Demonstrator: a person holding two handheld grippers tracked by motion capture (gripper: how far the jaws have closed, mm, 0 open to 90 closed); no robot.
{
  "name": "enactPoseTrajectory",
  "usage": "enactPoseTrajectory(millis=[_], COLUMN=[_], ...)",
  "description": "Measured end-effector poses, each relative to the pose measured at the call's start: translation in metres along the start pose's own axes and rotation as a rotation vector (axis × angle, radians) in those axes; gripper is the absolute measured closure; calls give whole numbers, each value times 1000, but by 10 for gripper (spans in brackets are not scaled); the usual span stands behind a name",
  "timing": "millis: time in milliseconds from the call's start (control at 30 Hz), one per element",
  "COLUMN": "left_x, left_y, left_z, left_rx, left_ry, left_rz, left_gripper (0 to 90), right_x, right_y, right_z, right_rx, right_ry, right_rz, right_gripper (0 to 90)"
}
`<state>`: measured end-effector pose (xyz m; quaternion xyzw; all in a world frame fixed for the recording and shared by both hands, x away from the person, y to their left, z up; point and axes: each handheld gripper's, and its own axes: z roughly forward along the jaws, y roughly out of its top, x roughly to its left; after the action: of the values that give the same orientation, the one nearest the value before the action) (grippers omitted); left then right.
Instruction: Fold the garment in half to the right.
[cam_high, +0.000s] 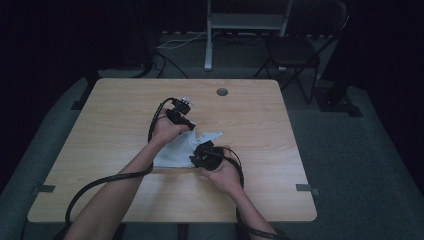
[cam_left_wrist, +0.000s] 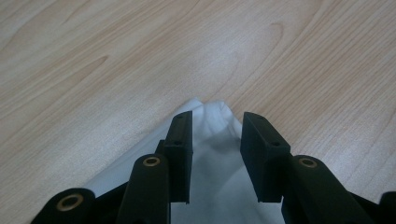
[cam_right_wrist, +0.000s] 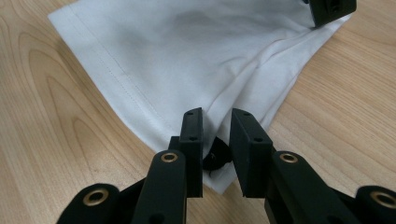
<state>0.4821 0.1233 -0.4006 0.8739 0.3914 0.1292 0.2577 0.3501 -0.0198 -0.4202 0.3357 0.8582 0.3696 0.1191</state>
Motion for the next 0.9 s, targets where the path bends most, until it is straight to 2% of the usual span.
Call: enactPoseTrajectory(millis=[167, 333, 467, 667, 900], left_x=[2, 9, 15, 14, 11], left_y=[1, 2, -3, -10, -12], left_z=[-4, -13, -18, -11, -2], left_rx=[-14, -24, -12, 19, 21], left_ry=[-6, 4, 15, 12, 16], left_rz=[-4, -15, -12, 19, 5], left_gripper=[627, 617, 610, 600, 592], right_x=[0, 0, 0, -1, -1], right_y=[0, 0, 0, -1, -2], right_z=[1, 1, 1, 2, 2], right_rx=[5, 9, 10, 7, 9], right_ry=[3, 2, 7, 5, 7], right_rz=[-8, -9, -2, 1, 4], right_gripper=[749, 745, 741, 736, 731])
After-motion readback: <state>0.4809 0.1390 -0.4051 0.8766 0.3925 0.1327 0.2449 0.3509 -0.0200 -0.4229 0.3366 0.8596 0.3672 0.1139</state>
